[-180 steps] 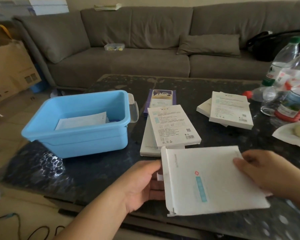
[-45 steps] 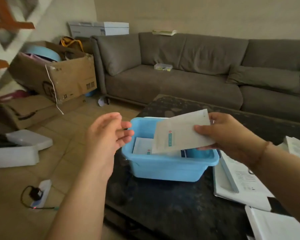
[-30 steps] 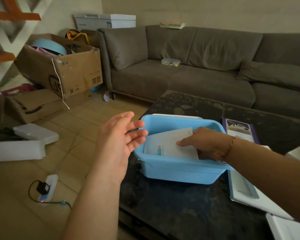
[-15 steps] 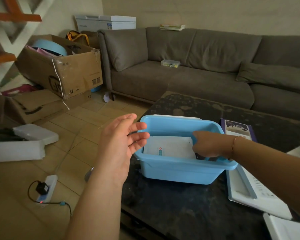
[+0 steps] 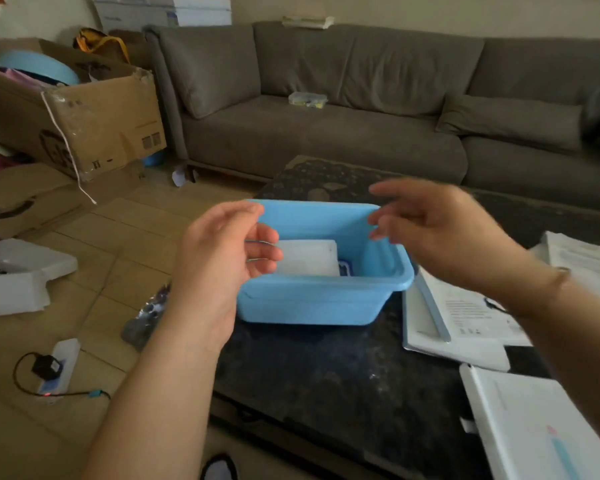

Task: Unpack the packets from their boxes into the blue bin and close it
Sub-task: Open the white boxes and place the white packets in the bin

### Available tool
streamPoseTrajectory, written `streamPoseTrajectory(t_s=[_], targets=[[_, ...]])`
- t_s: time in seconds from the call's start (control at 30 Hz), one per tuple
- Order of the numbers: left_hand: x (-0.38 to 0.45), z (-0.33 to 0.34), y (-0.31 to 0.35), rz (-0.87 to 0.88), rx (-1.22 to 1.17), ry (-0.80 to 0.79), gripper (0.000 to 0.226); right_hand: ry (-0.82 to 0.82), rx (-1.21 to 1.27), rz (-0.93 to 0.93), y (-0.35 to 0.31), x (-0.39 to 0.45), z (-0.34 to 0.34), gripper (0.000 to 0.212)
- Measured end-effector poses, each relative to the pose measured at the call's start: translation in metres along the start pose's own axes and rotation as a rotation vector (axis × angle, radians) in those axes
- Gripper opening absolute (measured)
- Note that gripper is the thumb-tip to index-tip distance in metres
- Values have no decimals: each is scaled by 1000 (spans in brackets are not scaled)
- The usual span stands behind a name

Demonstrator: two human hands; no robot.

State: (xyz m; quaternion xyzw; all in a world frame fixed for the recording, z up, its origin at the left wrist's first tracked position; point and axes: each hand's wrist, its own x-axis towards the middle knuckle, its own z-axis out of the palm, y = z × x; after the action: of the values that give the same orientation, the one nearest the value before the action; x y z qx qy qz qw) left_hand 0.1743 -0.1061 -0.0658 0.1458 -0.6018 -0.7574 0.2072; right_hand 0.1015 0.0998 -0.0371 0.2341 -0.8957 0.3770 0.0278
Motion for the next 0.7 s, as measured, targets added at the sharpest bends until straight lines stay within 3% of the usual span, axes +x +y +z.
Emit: streamPoseTrajectory(t_s=[0.07,0.17,0.23,0.3,0.43,0.53,0.7], targets=[[-18,13,-8,-8,74,-144,17,203,180,-95,20,-55,-14,25],[-51,32,-30,-129,326,-573,19,424,-26,-86,67,-136,-18,11],[-67,45,-55,-206,619,-858,17,393,-235,-110,89,-176,-13,27],[-78,58,-83,-244,850,-1001,15,266,-451,-163,103,-202,2,41],[-96,83,-117,-229,988,-1036,12,184,-674,-138,122,-215,22,52],[-101,97,-122,-209,973,-1069,10,141,-694,-226,140,-214,26,42],[-101,114,-123,-292,845,-1015,10,339,-530,-238,150,-213,22,39]])
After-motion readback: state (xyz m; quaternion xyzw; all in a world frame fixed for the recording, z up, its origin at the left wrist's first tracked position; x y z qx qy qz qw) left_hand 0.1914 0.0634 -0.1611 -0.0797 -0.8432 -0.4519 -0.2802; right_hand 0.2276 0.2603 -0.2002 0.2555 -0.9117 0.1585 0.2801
